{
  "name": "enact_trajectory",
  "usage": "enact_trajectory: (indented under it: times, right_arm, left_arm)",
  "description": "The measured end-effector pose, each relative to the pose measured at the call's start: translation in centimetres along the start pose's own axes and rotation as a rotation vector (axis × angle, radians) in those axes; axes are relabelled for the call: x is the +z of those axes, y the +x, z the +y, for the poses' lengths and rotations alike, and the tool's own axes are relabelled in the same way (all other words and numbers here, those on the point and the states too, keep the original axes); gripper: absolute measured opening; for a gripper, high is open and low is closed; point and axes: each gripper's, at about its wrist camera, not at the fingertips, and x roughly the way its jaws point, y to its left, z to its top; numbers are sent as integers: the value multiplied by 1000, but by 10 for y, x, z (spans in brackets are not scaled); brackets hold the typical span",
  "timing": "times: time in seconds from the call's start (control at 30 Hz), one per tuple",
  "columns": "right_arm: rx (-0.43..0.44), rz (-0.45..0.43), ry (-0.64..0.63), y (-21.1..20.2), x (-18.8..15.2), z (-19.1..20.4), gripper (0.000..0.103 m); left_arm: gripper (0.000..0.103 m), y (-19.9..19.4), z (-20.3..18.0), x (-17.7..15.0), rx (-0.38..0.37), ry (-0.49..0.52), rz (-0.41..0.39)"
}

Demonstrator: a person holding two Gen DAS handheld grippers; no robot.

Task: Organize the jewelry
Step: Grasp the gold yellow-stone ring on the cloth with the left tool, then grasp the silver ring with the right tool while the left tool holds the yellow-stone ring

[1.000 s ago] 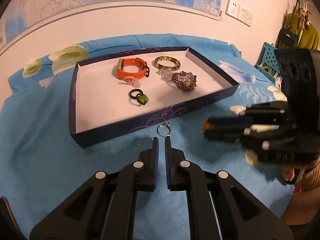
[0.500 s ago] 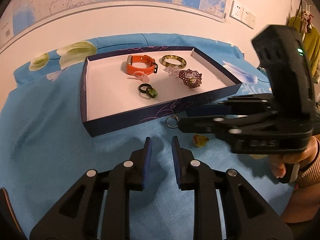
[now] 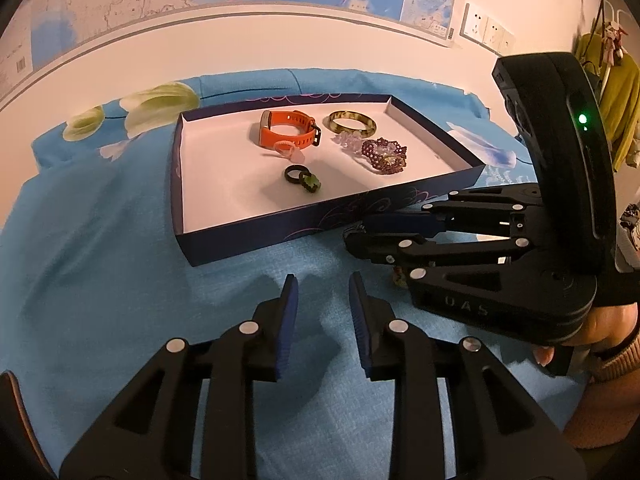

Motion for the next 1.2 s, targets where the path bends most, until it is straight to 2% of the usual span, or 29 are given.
enact_trajectory:
  times: [0.07,0.1,0.13,0.4,0.5,0.63,0.77,0.9,1.03,1.2]
  right_arm:
    - [5,0,9,-2,-2,-4,17]
    - [8,-1,15,-4,-4,-6,13]
    - [9,-4,21,-7,-5,-9,0]
    - [68,-26,115,-25,-20,-40,0]
    - [77,-40,128,-30,-22,-45,3]
    - [88,-48,132,-32,-23,-47,6]
    - [104,-55,118,-33,-23,-45,8]
    - [129,-48,85,-28,-19,-35,14]
    - [134,-28,39,-18,-13,-19,32]
    - [97,1,-13,-8,-7,-6,30]
  left_arm:
    - [27,-1,0,0,-5,3,0]
    - [27,-1,0,0,-7,6,-1]
    - [27,-2,-1,0,-14,11,-1]
    - [33,4,-25,0,-79,100,16]
    - [33,11,-39,2,-88,142,30]
    - [32,25,-51,7,-64,165,58]
    - [19,36,-57,8,-46,177,84]
    - [19,30,-48,5,-37,142,70]
    - [18,19,-32,1,-29,95,53]
    - [18,14,-14,-2,9,55,54]
